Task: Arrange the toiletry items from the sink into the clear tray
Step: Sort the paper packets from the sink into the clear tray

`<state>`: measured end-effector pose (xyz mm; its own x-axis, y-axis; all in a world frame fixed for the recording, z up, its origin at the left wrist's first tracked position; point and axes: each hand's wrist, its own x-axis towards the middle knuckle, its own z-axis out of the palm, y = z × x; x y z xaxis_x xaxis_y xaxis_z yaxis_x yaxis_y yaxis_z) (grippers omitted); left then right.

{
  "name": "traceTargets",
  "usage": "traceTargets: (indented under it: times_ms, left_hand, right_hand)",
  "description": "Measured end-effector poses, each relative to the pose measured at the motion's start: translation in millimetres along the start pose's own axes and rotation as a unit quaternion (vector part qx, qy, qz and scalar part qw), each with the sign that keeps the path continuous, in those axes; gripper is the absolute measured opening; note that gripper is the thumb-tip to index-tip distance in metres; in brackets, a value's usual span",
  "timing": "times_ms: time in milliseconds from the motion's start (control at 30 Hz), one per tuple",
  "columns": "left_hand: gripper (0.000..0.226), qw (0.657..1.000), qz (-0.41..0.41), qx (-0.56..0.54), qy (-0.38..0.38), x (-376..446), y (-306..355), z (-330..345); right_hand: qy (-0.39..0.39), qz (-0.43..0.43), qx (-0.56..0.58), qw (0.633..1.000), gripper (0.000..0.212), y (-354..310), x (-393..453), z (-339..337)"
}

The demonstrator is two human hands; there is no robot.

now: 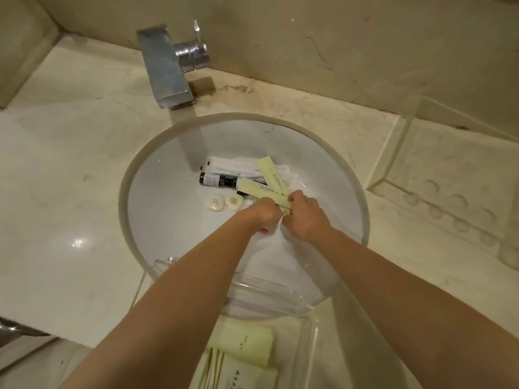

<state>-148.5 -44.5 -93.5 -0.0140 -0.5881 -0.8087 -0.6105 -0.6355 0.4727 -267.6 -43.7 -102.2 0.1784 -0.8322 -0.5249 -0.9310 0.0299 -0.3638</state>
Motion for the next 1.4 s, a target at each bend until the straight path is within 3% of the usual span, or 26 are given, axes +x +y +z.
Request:
traceTargets:
  times_ms: [167,267,367,567,667,800,967,1067,1167,1333,1400]
  left_hand:
    - [0.031,0.997,0.025,-0.071,0.022,9,2,4]
    - [0.024,0.988,0.02,-0.131,0.074,16,-3,1]
    - [0.014,0.977,0.009,-0.189,0.096,15,-7,-4]
    - [0.008,0.96,0.01,-0.27,0.076,-3,-17,-17]
    - [0.02,0.952,0.008,-0.304,0.044,-15,-19,-32]
    - [0.007,0.96,0.041,-0.279,-0.006,-40,-14,-51]
    - [0.025,0.958,0.072,-0.274,-0.046,-70,-19,-70]
    - [0.024,0.949,0.083,-0.299,-0.06,-90,-23,-78]
    - [0.023,0.961,0.105,-0.251,-0.047,-108,-32,-89]
    - [0.016,0.981,0.149,-0.114,-0.041,-137,-48,-113]
    - [0.016,0.984,0.156,-0.074,-0.042,-148,-53,-122]
  right_hand:
    - [0.035,0.025,0.045,0.998,0.028,2,19,12]
    - [0.049,0.039,0.112,0.992,0.026,1,21,10]
    - [0.016,0.061,0.215,0.975,0.025,-3,18,6]
    - [0.012,0.078,0.374,0.924,0.026,-19,1,4]
    - [0.0,0.07,0.438,0.896,0.034,-26,-8,-4]
    - [-0.027,0.056,0.485,0.872,0.032,-39,-24,-20]
    - [-0.009,0.033,0.486,0.873,0.032,-62,-52,-37]
    - [0.013,0.015,0.534,0.846,0.034,-78,-73,-39]
    - [0.019,0.032,0.572,0.819,0.033,-89,-92,-38]
    - [0.149,0.086,0.621,0.765,0.019,-100,-119,-44]
    - [0.202,0.124,0.609,0.757,0.036,-95,-125,-44]
